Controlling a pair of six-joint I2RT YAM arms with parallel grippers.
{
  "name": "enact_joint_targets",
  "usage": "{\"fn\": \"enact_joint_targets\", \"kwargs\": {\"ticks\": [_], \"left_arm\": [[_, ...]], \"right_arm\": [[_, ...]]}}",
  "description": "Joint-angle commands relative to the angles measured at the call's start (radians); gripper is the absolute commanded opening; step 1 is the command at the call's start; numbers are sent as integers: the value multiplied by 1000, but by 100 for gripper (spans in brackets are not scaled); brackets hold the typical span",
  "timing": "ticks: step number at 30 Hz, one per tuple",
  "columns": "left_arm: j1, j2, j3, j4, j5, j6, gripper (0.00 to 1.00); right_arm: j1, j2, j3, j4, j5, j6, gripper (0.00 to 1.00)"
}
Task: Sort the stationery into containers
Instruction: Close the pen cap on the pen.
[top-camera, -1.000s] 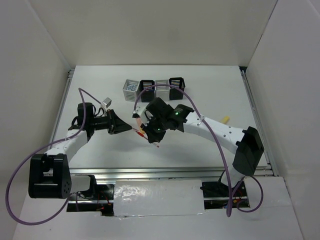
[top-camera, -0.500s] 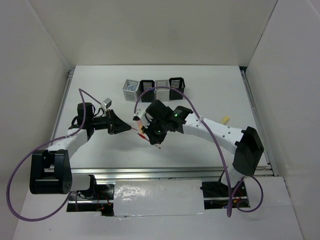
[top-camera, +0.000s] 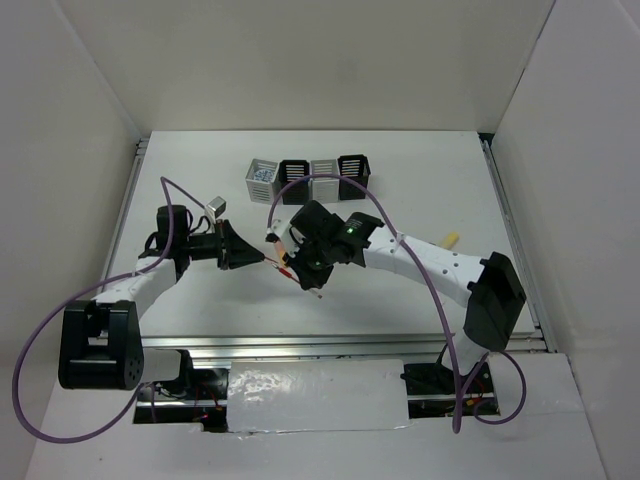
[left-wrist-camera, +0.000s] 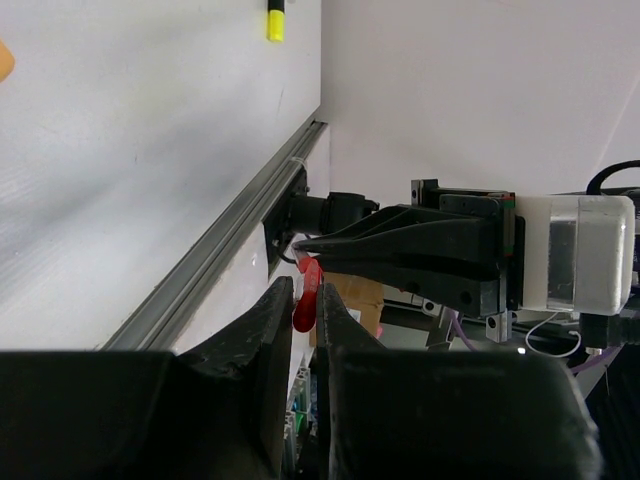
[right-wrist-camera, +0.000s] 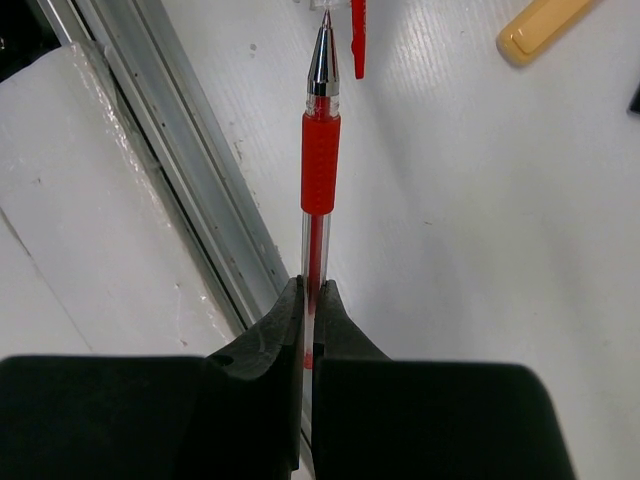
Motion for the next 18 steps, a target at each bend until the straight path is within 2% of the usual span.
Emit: {"fn": "enact_joint_targets", "kwargs": {"ticks": [1,8,15,18], "left_arm": [[-2,-30,19,39,29,-7,0],[-4,-25,19,45,25,-9,0],[-4,-31,30,-24,9,49,0],[-45,-36,34,-42,-4,65,0]], "right_arm": [[10,-4,1,-13,-2,-4,0],[10,-12,-4,-12,4,-4,0],[10,6,33,-19,1,-4,0],[10,14,44,-25,-4,-4,0]]}}
